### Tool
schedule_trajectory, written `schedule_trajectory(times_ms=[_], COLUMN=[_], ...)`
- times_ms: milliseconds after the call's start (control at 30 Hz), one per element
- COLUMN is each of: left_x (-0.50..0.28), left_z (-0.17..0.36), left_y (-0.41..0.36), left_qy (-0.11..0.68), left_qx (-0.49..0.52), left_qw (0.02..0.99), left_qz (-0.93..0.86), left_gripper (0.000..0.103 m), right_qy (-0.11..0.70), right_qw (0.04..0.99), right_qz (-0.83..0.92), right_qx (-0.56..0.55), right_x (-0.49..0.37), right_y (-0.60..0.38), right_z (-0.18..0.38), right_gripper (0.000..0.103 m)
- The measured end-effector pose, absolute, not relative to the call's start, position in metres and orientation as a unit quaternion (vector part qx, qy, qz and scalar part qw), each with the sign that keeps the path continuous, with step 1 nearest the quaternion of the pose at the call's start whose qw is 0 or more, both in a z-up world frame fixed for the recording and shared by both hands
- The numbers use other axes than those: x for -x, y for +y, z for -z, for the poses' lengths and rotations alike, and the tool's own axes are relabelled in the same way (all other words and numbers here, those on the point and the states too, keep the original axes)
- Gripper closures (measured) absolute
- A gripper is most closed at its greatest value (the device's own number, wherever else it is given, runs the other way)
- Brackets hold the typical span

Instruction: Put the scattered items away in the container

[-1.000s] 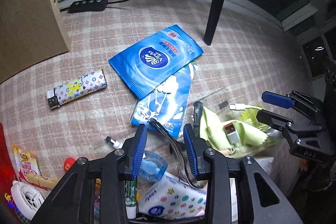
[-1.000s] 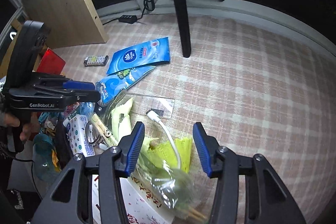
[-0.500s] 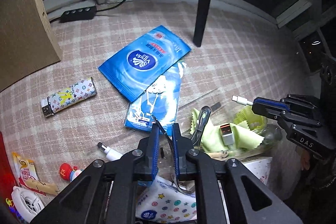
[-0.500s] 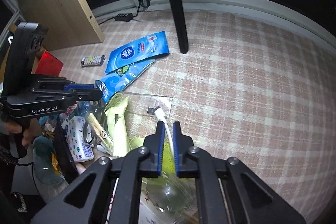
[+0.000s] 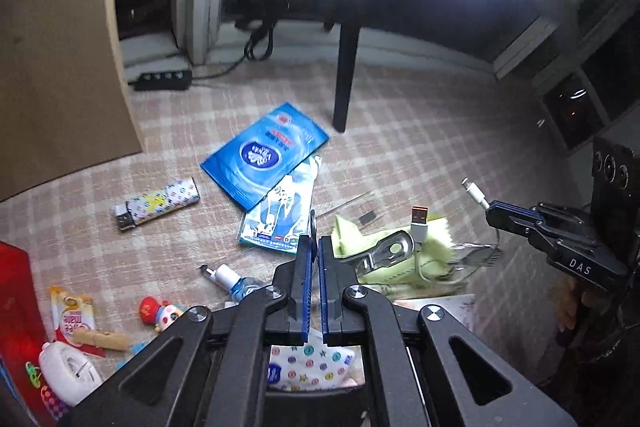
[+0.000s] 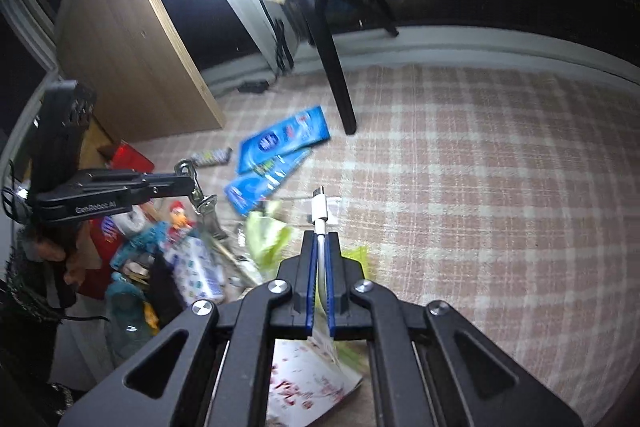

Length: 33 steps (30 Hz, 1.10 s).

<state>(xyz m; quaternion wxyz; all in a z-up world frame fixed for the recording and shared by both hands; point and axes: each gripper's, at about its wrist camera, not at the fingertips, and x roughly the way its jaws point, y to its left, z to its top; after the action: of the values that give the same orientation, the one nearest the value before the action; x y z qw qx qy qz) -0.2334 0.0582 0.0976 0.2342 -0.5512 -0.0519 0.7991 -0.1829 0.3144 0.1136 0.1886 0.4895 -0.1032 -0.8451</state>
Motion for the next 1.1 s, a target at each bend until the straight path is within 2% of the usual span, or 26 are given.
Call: schedule_trajectory(times_ms=[333, 667, 1100], left_x=[0.219, 0.186, 0.119], left_z=[-0.138, -0.160, -0.190], left_y=[0.021, -0.017, -0.155], left_qy=[-0.066, -0.054, -0.065], left_qx=[0.514, 0.492, 0.460], left_qw=[0.225, 0.210, 0.103], left_qz=[-0.825, -0.843, -0.880], left_gripper=[0.101, 0.101, 0.101], right_qy=[-0.134, -0.127, -0.097], right_qw=[0.190, 0.202, 0.319], right_qz=[0.872, 0.885, 0.865], right_qx=[-0.431, -0.400, -0.376], right_x=[0.145, 0.118, 0.118], right_y=[0.327, 0.302, 0.157], right_z=[-0.168, -0.200, -0.237], right_gripper=[0.099, 0.099, 0.099])
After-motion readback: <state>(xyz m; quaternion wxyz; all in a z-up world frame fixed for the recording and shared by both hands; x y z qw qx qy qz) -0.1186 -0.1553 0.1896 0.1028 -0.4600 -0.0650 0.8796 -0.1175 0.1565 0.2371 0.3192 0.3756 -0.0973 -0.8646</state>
